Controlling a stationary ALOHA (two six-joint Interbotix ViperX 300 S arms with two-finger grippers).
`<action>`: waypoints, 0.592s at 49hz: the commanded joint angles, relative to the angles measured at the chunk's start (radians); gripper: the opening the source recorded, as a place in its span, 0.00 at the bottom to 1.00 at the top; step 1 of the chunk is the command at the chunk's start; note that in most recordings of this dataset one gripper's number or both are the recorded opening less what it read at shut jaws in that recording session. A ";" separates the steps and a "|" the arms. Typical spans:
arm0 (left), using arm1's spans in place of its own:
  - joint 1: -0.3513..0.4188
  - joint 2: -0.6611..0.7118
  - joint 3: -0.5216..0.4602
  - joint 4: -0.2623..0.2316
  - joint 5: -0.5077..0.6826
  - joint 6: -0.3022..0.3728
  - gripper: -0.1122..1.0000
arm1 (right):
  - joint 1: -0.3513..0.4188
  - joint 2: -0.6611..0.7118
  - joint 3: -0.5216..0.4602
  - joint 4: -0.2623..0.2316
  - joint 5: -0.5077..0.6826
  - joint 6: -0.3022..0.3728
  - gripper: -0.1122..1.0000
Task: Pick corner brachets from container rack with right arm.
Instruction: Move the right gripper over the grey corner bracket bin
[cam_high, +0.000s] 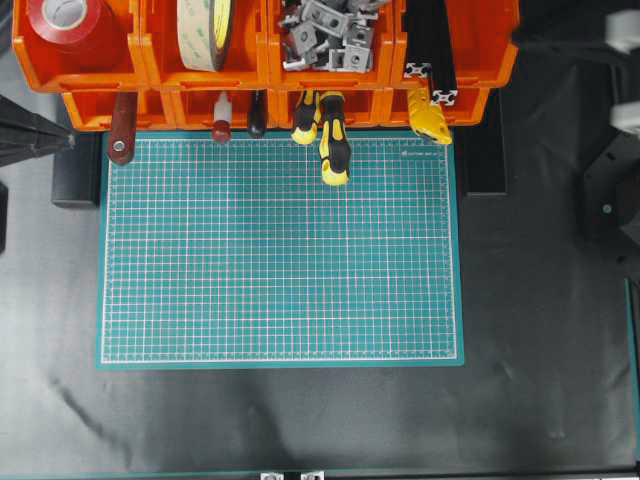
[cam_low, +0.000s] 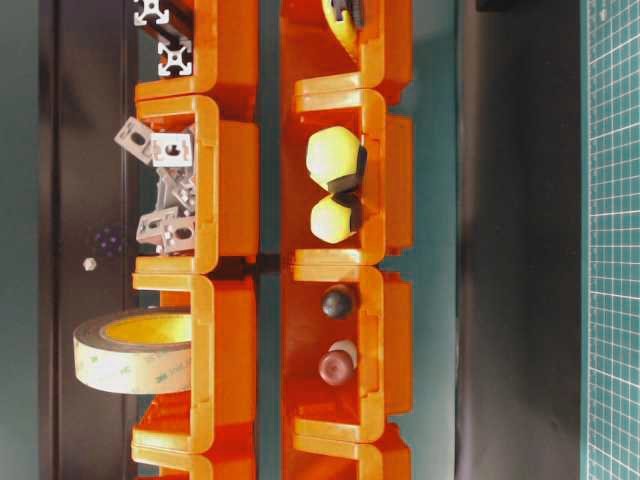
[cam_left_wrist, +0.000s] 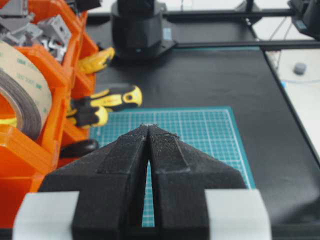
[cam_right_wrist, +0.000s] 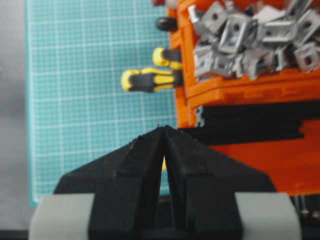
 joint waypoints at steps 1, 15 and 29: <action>-0.003 0.008 -0.029 0.003 -0.005 -0.002 0.10 | -0.017 0.055 -0.077 -0.005 0.032 -0.018 0.09; -0.005 -0.002 -0.031 0.003 -0.005 -0.023 0.10 | -0.075 0.172 -0.146 -0.006 0.025 -0.077 0.09; -0.005 0.000 -0.031 0.003 0.000 -0.048 0.10 | -0.100 0.212 -0.143 -0.035 -0.028 -0.109 0.09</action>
